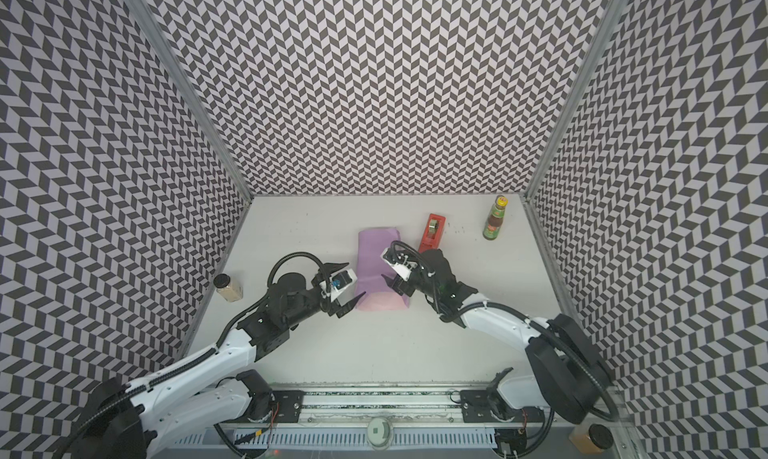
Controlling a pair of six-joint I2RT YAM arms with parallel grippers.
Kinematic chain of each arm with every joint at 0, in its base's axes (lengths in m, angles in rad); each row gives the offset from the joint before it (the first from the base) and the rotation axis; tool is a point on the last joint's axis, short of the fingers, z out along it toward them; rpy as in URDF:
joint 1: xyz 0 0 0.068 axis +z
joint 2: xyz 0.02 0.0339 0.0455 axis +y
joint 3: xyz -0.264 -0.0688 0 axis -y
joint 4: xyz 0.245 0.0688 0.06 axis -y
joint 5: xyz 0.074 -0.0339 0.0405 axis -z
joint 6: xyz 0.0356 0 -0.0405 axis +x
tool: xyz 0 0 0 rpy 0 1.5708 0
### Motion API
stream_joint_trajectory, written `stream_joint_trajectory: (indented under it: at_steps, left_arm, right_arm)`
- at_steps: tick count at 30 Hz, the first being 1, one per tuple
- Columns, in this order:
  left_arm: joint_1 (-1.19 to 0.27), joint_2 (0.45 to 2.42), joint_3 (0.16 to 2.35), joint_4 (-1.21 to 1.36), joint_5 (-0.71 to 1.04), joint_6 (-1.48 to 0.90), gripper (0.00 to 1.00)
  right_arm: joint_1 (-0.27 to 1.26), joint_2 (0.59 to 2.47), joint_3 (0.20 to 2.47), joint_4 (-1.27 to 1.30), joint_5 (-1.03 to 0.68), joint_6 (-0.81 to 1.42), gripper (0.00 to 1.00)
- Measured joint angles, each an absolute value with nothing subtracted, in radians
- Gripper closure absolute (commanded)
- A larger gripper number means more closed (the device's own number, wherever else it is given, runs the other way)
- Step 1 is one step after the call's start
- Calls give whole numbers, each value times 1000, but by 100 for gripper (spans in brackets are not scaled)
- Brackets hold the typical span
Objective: Wrap the gift box in paper
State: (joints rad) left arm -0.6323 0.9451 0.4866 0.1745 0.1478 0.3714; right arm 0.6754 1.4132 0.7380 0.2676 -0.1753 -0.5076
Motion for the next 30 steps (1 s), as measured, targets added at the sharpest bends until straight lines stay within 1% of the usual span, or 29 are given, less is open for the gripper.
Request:
stream_joint_trajectory:
  at_steps: [5, 8, 13, 19, 23, 30]
  left_arm:
    - [-533, 922, 482, 106, 167, 1, 24]
    - [-515, 958, 475, 67, 180, -169, 26]
    - [-516, 1069, 428, 69, 226, -360, 26]
    - [-529, 1183, 408, 113, 241, -466, 30]
    - [-548, 1262, 414, 170, 221, -494, 31]
    - [-618, 1444, 487, 242, 160, -521, 35]
  right_arm:
    - [712, 1537, 857, 164, -157, -645, 25]
    - [717, 1591, 890, 132, -130, -698, 27]
    - [717, 1657, 893, 120, -87, -752, 30]
    - [718, 1686, 868, 144, -39, -787, 36]
    - [718, 1688, 841, 196, -14, -804, 39]
    - [725, 1688, 789, 295, 18, -819, 40]
